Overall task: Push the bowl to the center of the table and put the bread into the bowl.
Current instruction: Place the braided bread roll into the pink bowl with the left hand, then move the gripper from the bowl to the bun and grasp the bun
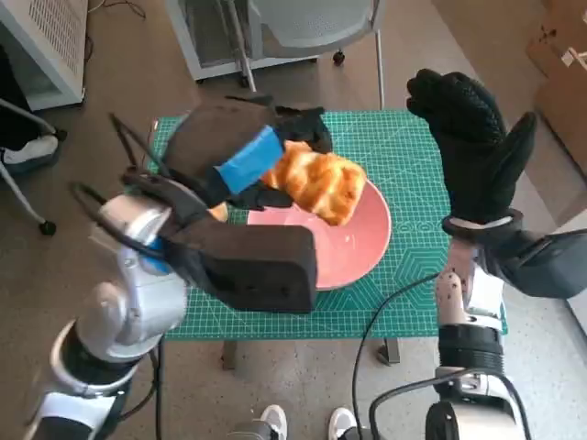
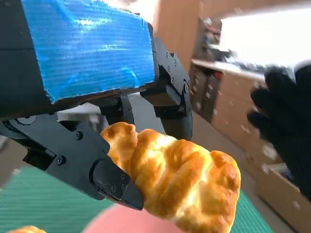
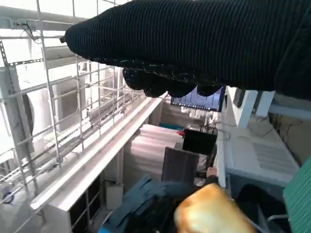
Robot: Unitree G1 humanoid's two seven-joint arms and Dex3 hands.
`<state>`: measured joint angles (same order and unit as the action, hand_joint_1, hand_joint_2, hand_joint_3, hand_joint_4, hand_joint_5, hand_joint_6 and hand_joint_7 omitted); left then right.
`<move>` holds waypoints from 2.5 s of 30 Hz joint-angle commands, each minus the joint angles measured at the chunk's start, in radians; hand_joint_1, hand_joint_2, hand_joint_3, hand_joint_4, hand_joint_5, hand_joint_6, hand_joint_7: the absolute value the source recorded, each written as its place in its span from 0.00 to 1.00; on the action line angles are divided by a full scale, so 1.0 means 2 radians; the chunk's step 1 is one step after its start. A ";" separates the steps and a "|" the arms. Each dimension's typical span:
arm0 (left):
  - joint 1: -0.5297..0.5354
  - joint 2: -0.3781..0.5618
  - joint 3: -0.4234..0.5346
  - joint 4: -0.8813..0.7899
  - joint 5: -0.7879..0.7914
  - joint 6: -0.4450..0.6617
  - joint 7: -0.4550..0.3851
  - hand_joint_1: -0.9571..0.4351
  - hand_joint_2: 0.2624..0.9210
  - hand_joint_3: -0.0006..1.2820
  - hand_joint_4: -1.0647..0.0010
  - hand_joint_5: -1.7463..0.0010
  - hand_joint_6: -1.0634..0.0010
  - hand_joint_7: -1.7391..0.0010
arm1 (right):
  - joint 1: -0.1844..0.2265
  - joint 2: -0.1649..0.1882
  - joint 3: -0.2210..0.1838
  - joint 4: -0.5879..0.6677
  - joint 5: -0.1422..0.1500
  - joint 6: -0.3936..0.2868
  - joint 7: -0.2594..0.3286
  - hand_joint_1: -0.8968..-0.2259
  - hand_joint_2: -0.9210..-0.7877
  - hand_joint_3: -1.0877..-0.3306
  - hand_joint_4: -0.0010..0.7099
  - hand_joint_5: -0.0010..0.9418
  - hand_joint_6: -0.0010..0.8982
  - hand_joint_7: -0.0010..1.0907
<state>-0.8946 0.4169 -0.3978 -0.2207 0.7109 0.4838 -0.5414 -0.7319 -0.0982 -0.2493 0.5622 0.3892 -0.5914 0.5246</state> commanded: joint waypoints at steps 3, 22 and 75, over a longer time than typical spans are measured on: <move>-0.021 -0.036 -0.017 0.119 -0.008 -0.046 0.033 0.69 0.99 0.01 0.30 0.31 0.32 0.43 | 0.020 -0.003 0.001 -0.010 -0.004 0.009 -0.011 0.44 0.00 0.60 0.56 0.00 0.51 0.02; -0.046 -0.079 -0.020 0.326 -0.030 -0.120 0.064 0.69 1.00 0.04 0.33 0.29 0.38 0.40 | 0.036 -0.005 0.004 -0.032 -0.009 0.008 -0.031 0.51 0.00 0.57 0.57 0.01 0.50 0.01; 0.096 0.126 0.171 0.159 -0.144 -0.194 0.034 0.47 0.76 0.00 1.00 1.00 0.85 0.96 | 0.038 0.005 0.005 -0.032 0.001 0.008 -0.028 0.48 0.00 0.59 0.59 0.01 0.53 0.02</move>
<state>-0.7319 0.6220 -0.0864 0.1148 0.4141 0.0851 -0.4916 -0.6800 -0.0896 -0.2365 0.4956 0.3860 -0.5862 0.4692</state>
